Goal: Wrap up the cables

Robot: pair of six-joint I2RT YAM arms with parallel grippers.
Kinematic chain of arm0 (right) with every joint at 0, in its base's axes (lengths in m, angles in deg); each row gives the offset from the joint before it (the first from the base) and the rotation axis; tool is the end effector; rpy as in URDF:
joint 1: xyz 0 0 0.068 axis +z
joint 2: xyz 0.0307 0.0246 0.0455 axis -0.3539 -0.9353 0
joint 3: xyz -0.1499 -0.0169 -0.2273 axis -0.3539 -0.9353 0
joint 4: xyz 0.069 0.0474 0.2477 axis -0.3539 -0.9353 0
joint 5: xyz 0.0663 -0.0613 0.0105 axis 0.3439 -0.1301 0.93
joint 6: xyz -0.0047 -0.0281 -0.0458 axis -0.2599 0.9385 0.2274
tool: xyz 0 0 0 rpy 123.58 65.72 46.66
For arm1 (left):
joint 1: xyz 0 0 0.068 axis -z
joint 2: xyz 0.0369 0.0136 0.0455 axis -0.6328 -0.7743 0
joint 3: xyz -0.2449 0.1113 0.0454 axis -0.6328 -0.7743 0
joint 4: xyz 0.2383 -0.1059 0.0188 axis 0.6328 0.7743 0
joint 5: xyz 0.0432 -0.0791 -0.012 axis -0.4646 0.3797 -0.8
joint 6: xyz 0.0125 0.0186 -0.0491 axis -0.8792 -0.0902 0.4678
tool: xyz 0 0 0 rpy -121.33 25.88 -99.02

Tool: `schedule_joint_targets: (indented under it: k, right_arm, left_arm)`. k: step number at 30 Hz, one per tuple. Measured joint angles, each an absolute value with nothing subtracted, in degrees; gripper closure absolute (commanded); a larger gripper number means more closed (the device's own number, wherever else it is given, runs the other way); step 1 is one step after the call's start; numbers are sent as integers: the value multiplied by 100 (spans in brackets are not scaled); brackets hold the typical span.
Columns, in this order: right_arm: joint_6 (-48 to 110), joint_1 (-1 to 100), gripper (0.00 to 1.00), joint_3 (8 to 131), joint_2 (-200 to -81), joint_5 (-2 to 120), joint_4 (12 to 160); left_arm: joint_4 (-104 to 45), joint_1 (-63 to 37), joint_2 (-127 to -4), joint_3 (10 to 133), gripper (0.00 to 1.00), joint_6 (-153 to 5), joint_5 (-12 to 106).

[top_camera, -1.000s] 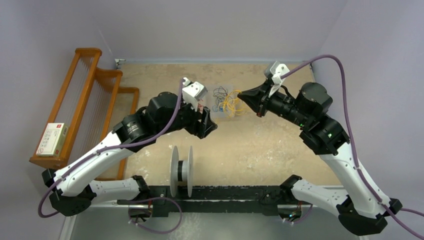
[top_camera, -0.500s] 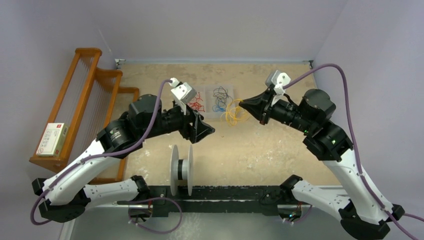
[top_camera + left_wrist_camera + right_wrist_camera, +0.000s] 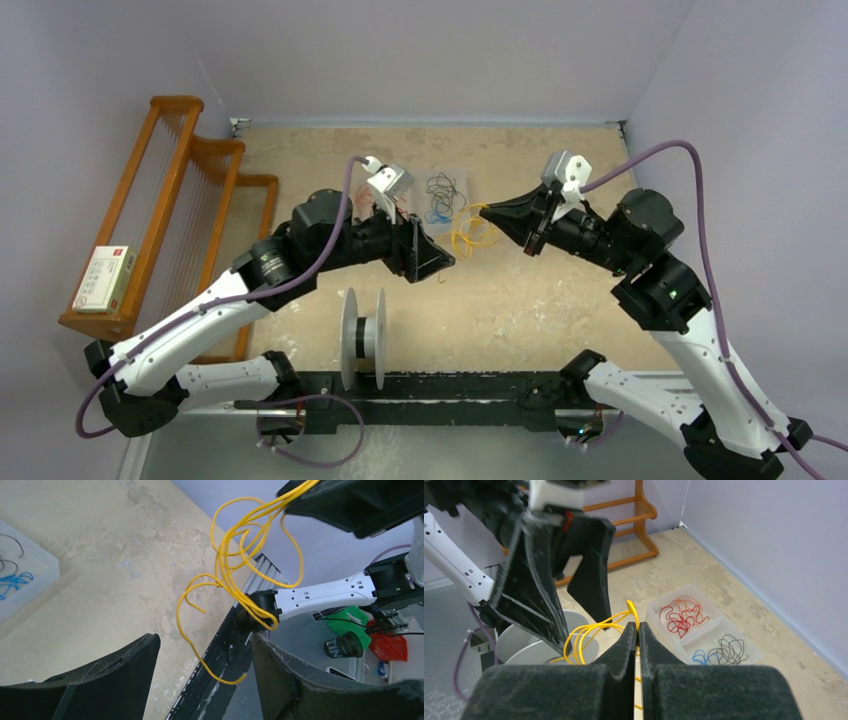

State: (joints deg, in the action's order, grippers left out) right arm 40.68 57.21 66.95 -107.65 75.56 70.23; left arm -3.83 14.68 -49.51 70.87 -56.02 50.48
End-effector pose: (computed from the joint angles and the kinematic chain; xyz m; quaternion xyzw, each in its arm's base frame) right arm 0.1100 0.0991 0.4817 -0.3623 0.5526 0.3431 0.6675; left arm 0.1234 -0.1819 0.4278 0.2259 0.7403 -0.4772 0.4161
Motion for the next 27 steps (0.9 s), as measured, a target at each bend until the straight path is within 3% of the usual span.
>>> schedule_joint_targets:
  k: [5,8,16,22,25,27]
  right_arm:
    - [4068,5719,100,6695,-10693,7569,7136]
    - [4066,5721,100,6695,-10641,7587,7202]
    - [4062,5721,100,6655,-10586,7624,7337]
    - [4040,5721,99,6439,-10503,7688,7398]
    - [4007,5721,79,6257,-10438,7666,7409]
    - [3955,5721,73,6133,-10389,7602,7414]
  left_arm:
    - [-730,1468,-5182,6706,39,-5246,5255]
    - [-846,1468,-5209,6575,51,-5119,5345]
    - [-1071,1468,-5193,6534,100,-4983,5485]
    - [-1134,1468,-5169,6536,100,-4966,5511]
    - [-938,1468,-5167,6623,100,-5029,5483]
    - [-654,1468,-5158,6798,100,-5167,5413]
